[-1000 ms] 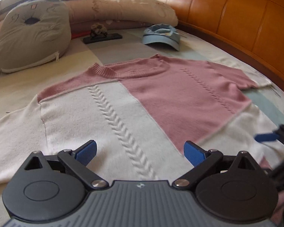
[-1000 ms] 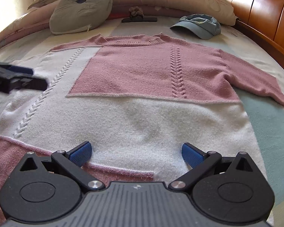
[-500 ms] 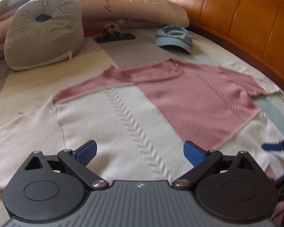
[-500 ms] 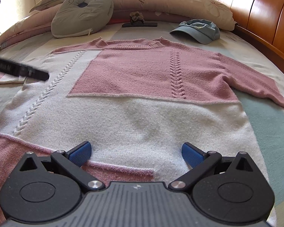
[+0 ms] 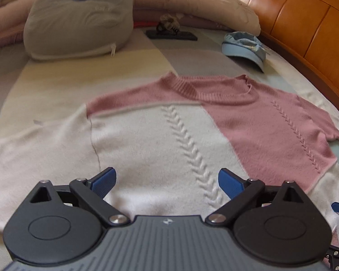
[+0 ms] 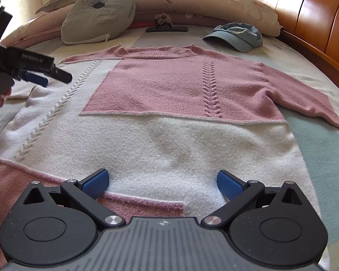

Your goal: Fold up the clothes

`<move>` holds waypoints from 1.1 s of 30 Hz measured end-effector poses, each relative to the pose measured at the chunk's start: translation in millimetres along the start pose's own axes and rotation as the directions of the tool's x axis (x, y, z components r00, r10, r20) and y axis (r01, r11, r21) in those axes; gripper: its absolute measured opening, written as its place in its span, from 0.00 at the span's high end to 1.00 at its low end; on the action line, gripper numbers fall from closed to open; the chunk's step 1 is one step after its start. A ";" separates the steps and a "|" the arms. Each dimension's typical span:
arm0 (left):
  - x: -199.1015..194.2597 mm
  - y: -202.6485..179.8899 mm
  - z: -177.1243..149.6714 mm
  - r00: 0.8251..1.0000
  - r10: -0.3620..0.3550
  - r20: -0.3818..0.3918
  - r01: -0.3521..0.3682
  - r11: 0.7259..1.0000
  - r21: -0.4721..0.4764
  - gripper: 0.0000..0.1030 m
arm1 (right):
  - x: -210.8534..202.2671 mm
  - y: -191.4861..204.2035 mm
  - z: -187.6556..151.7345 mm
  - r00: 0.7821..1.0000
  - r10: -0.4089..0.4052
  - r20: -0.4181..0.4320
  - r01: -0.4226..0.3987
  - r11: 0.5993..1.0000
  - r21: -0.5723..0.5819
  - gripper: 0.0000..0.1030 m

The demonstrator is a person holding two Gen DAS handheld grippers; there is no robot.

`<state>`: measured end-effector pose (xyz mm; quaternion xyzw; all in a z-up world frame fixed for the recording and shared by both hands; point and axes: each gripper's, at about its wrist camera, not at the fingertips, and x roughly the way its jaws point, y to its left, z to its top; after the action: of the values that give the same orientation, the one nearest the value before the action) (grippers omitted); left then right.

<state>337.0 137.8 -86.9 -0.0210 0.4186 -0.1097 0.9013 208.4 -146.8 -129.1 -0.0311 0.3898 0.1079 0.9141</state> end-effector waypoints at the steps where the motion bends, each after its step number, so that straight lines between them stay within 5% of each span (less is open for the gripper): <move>1: -0.9 -0.5 6.9 1.000 -0.007 0.004 0.007 1.000 0.008 0.06 | 0.0 0.2 -0.1 1.000 0.000 0.001 0.000 1.000 0.000 0.00; 5: 14.4 3.6 35.8 0.999 -0.052 -0.008 0.052 0.999 -0.011 0.06 | 0.0 0.3 0.0 1.000 -0.001 0.001 0.001 1.000 -0.002 0.00; 9: 53.9 22.9 55.7 0.994 -0.083 -0.065 0.074 0.989 -0.127 0.06 | 0.4 0.2 1.5 1.000 0.000 -0.007 0.000 1.000 -0.002 0.00; 20: 100.1 61.0 78.8 0.999 -0.036 -0.008 0.033 0.972 -0.231 0.05 | 1.6 -1.0 2.3 1.000 0.011 -0.010 -0.011 1.000 -0.011 0.00; 28: 40.6 64.2 85.3 0.999 -0.037 0.006 0.037 0.988 -0.152 0.05 | 0.8 1.2 2.2 1.000 -0.004 -0.012 0.004 1.000 -0.002 0.00; 33: 15.7 88.2 68.6 0.994 -0.095 -0.058 0.085 0.984 -0.155 0.04 | 0.0 2.0 1.0 1.000 -0.013 -0.007 0.013 1.000 0.003 0.00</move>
<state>414.8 216.7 -65.6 -0.1051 0.4537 -0.1185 0.8770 208.7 -144.7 -128.3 -0.0325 0.3929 0.1011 0.9134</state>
